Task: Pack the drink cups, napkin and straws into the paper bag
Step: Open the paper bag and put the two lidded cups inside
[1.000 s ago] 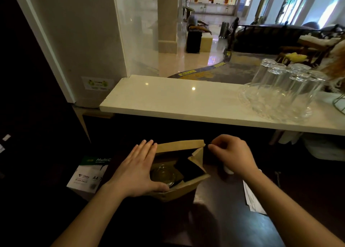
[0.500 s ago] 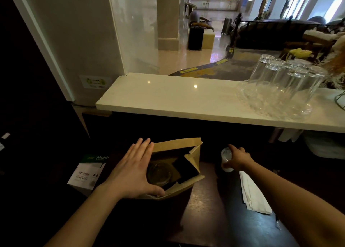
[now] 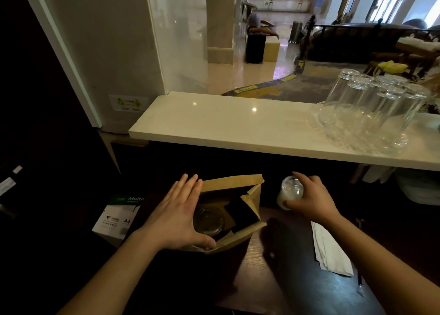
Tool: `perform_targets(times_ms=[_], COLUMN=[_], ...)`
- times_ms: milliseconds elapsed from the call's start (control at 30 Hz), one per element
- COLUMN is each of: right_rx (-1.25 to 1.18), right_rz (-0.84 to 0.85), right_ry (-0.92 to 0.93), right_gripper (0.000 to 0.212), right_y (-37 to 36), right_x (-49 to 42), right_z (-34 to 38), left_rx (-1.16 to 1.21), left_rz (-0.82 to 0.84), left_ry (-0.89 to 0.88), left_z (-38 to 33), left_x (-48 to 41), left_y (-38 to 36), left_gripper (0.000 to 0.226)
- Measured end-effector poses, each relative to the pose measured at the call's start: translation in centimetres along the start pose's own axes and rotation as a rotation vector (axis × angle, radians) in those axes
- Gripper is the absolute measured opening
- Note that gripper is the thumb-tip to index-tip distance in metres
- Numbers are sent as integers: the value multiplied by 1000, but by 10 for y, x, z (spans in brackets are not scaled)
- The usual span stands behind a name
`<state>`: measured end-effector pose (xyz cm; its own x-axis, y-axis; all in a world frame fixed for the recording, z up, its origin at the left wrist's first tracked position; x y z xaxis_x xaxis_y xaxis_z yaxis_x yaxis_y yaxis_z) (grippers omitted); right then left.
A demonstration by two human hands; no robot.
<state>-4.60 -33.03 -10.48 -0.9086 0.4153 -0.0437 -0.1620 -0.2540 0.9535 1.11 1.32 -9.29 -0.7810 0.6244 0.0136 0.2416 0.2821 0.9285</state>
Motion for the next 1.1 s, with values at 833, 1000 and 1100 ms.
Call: perform_targets(times_ms=[833, 1000, 1100], right_rx=[116, 355, 433], right_rz=[148, 62, 77], right_ry=[537, 484, 435], right_gripper=[91, 81, 74], right_y=[-4, -14, -15], right_x=[61, 55, 49], right_z=[183, 159, 147], left_rx=[70, 37, 7], left_rz=[66, 53, 49], left_ry=[2, -7, -27], left_z=[-8, -14, -20], left_x=[-6, -6, -8], left_y=[5, 4, 6], left_gripper=[146, 144, 143])
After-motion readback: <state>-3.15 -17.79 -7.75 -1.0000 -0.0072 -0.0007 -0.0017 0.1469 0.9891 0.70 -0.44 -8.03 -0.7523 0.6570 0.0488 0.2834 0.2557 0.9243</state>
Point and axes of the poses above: each hand's wrist, its own x-axis away from the middle knuckle, its own y-axis out of the back of the hand, z = x × y, the point moved 7 cm from there along -x, towards the middle knuckle, and after that the axes turned 12 degrees about x, right-handed, at the moved point
